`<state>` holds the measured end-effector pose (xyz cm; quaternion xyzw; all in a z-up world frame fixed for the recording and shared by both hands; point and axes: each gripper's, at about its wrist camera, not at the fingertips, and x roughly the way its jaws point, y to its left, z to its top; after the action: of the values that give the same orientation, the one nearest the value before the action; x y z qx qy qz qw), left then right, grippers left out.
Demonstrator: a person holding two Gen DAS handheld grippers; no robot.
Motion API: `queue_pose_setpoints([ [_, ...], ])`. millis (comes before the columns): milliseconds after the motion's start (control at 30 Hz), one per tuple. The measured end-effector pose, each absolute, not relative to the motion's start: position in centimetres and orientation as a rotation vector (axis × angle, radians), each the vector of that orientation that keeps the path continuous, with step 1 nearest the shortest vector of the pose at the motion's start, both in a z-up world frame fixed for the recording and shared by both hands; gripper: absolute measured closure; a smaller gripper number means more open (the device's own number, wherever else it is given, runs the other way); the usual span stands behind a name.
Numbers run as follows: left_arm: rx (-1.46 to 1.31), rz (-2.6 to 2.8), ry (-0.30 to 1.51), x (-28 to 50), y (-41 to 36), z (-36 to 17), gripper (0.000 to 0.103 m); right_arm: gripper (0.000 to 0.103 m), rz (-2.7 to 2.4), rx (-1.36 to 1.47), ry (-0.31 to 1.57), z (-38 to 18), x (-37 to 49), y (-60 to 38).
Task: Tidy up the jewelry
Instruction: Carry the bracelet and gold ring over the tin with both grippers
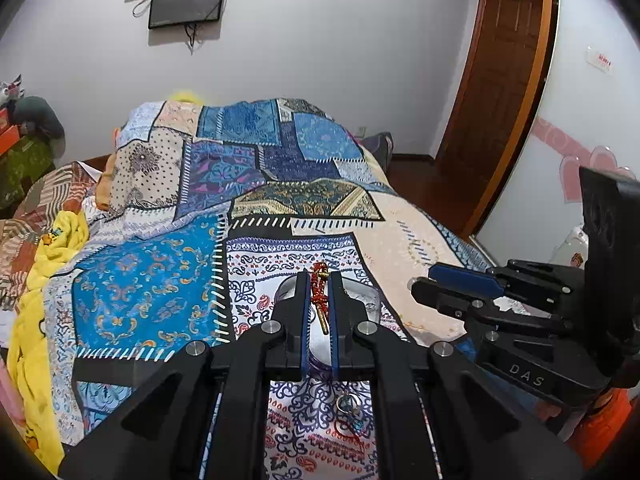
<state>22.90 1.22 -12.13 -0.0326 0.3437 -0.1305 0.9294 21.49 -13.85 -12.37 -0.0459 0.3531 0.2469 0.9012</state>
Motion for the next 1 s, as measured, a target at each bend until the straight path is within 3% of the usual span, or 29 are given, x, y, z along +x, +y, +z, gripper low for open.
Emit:
queue_pose_setpoints([
  [1000,0.008,-0.254,0.843,27.4,0.0,-17.1,0.096,0.084,0.536,-0.062,0.899,-16.4,25.8,-12.0],
])
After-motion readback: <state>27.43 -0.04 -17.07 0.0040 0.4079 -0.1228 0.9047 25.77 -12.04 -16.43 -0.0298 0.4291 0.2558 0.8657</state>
